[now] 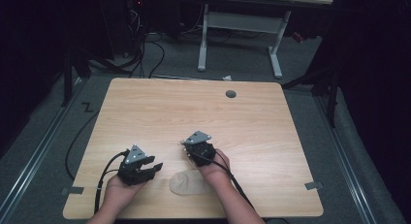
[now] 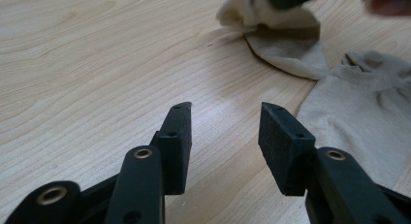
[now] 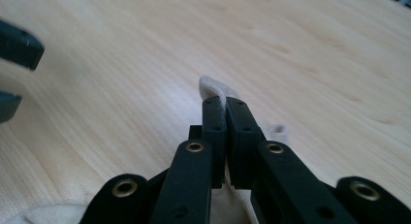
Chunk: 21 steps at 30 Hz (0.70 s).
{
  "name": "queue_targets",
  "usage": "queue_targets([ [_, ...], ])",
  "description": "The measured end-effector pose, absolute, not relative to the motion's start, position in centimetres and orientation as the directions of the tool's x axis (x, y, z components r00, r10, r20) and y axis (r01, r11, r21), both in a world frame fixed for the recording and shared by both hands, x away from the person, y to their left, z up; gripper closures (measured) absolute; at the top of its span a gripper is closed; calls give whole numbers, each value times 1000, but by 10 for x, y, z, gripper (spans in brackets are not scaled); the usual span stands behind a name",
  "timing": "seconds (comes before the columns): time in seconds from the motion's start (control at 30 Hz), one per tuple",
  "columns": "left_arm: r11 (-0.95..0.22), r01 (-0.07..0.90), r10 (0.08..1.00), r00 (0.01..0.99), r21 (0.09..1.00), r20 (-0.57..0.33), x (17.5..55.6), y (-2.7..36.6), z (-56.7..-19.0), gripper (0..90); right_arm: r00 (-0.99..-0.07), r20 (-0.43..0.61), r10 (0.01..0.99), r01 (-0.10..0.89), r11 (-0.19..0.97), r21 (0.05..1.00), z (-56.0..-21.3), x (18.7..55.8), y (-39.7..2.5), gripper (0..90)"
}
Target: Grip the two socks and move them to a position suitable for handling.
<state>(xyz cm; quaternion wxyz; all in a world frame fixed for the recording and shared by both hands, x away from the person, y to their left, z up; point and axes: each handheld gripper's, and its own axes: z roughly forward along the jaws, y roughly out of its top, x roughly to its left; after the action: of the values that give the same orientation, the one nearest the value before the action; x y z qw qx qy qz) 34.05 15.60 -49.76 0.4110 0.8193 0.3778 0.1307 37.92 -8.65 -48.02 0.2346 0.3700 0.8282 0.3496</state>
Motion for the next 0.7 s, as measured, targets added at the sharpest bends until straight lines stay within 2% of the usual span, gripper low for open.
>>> queue_targets([
  [0.17, -379, 513, 728, 679, 770, -95, 340, 155, -498, 558, -544, -78, 836, 484, 388, 784, -479, 379, -125, 872],
  [0.4, -386, 515, 725, 682, 766, -93, 340, 153, -499, 558, -446, -27, 895, 550, 297, 780, -493, 375, -175, 856],
  [0.7, -388, 518, 728, 680, 762, -91, 340, 151, -501, 559, -366, -17, 930, 596, 248, 764, -510, 363, -217, 837],
])
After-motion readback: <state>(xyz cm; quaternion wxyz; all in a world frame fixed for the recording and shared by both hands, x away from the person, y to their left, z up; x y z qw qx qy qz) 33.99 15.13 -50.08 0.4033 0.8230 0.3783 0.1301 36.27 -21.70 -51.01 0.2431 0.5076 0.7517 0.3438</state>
